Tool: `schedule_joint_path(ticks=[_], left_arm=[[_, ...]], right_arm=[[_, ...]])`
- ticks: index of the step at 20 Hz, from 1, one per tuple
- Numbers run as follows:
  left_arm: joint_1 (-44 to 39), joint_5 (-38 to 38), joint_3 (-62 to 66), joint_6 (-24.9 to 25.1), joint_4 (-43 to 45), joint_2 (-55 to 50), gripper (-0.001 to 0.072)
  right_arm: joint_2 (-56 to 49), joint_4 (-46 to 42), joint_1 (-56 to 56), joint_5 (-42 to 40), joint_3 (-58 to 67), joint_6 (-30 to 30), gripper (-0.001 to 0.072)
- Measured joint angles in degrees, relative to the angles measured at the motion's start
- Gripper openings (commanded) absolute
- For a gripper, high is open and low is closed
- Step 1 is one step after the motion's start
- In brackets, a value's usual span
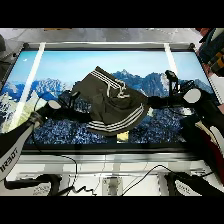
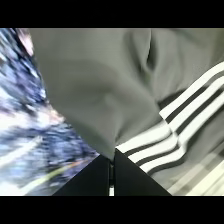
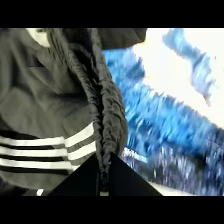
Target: Fold the clothes and pants, and hang the long-sleeved shirts on hangers.
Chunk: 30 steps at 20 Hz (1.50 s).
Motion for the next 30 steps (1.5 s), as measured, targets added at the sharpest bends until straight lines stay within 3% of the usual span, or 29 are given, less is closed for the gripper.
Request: schedule_joint_path(ticks=[6,10,11,13,14,24,28,30], left_arm=[[1.90,-8.26,17.07,-5.99,23.98,9.73,0.0012],[1.60,-12.46,21.22,-7.58,30.62,17.57,0.0014],[1.44,-14.10,21.46,-7.78,30.99,18.49,0.0064],[1.05,-17.07,20.74,-8.09,29.77,19.78,0.0435],[0.90,-18.01,19.96,-8.31,28.85,20.11,0.0476],[1.84,-21.00,1.14,-10.36,23.96,20.79,0.0475],[1.40,-17.86,-11.61,-10.56,11.32,20.81,0.0481],[-0.42,-15.82,-17.46,-10.56,3.89,20.81,0.0530]], right_arm=[[7.78,0.15,0.00,-4.35,3.41,-2.14,0.0027],[10.40,0.00,0.00,-1.03,3.61,-2.47,0.0026],[10.64,-0.28,0.00,0.42,3.41,-2.51,0.0026],[10.95,-1.36,0.00,3.15,3.10,-2.60,0.0027],[11.04,-1.68,0.00,4.33,2.97,-2.60,0.0026],[11.15,-5.77,0.00,14.23,2.71,-2.64,0.0027],[10.95,-7.13,0.00,15.02,1.79,-2.64,0.0027],[10.95,-7.48,0.00,14.73,0.96,-2.64,0.0027]])
